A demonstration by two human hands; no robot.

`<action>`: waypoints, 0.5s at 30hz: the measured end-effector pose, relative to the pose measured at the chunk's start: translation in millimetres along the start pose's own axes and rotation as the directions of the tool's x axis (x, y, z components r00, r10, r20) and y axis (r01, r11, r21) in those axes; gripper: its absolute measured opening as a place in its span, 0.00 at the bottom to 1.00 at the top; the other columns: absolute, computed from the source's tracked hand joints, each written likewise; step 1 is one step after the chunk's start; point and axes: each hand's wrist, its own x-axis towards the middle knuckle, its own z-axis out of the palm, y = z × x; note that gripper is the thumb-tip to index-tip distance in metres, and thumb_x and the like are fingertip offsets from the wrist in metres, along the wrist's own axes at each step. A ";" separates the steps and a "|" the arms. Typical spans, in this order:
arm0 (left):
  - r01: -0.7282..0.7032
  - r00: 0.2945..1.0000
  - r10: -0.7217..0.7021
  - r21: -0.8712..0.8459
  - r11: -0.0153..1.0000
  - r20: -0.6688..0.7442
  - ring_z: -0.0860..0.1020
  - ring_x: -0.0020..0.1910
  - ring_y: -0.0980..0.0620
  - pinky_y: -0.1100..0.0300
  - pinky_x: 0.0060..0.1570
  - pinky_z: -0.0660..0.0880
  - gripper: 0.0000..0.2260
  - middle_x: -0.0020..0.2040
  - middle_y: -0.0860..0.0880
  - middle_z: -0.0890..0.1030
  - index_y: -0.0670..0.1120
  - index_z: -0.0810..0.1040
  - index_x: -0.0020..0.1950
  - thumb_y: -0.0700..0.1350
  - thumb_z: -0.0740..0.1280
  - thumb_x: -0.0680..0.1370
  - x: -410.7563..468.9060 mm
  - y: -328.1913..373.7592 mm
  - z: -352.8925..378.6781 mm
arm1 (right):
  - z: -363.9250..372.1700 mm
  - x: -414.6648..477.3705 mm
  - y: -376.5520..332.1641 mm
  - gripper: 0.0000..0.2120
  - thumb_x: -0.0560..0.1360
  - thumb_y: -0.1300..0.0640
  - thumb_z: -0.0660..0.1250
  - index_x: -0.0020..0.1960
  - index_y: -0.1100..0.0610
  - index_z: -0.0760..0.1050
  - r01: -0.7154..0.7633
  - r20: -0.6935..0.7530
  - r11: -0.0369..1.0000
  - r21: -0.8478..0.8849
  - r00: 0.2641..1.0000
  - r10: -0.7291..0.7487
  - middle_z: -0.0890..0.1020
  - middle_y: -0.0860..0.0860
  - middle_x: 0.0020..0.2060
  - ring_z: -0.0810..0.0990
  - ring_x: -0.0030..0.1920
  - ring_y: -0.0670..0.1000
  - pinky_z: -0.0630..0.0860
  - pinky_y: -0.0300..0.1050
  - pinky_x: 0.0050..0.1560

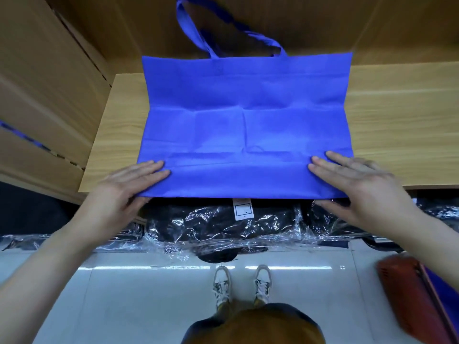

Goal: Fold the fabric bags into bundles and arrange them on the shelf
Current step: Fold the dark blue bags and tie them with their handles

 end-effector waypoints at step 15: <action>0.317 0.781 -0.608 -0.748 0.583 -0.143 0.80 0.46 0.65 0.67 0.51 0.76 0.06 0.44 0.62 0.84 0.50 0.81 0.48 0.45 0.64 0.80 18.8 22.4 -9.8 | -20.4 12.2 5.1 0.04 0.75 0.62 0.69 0.49 0.59 0.81 -0.366 0.207 0.203 0.908 0.814 0.543 0.85 0.46 0.34 0.82 0.34 0.41 0.78 0.32 0.36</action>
